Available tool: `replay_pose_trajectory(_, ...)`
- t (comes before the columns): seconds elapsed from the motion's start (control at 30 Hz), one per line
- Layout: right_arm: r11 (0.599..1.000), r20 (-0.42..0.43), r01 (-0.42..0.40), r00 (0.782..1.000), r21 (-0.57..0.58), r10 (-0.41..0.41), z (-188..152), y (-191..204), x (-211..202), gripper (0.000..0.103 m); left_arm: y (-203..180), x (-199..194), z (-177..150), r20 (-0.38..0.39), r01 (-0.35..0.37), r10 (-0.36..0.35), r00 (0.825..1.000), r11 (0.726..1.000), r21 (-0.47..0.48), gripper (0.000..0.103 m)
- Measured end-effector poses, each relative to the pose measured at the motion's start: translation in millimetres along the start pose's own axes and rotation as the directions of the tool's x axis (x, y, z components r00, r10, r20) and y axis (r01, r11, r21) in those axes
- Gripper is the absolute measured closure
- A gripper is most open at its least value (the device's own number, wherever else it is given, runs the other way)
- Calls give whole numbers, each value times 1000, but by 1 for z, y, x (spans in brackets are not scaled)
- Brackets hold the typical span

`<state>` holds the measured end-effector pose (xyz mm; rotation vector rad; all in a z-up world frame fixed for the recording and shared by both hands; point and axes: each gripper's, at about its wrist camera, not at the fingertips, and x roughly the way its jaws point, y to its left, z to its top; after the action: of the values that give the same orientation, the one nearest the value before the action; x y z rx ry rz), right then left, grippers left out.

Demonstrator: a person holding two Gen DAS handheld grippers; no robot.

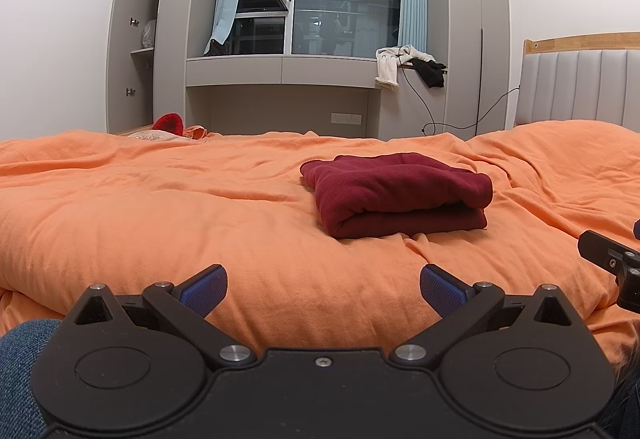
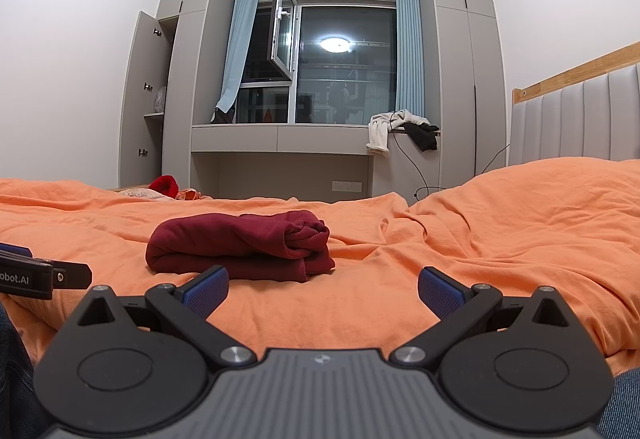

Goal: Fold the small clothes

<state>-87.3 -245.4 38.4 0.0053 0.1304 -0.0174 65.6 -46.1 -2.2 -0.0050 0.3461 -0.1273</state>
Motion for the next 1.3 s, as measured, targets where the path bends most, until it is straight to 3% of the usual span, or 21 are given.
replay_pose_trajectory(0.53,1000,-1,0,1000,0,0,0,0,0,0,-1,-3,-1,9,15,-15,1000,1000,7,1)
replay_pose_trajectory(0.67,1000,-1,0,1000,-1,0,0,0,0,0,-5,-6,-2,28,-20,19,999,999,42,1)
replay_pose_trajectory(1.3,1000,-28,17,999,22,-16,-3,-6,4,0,-4,-4,0,-7,-6,6,1000,998,56,1)
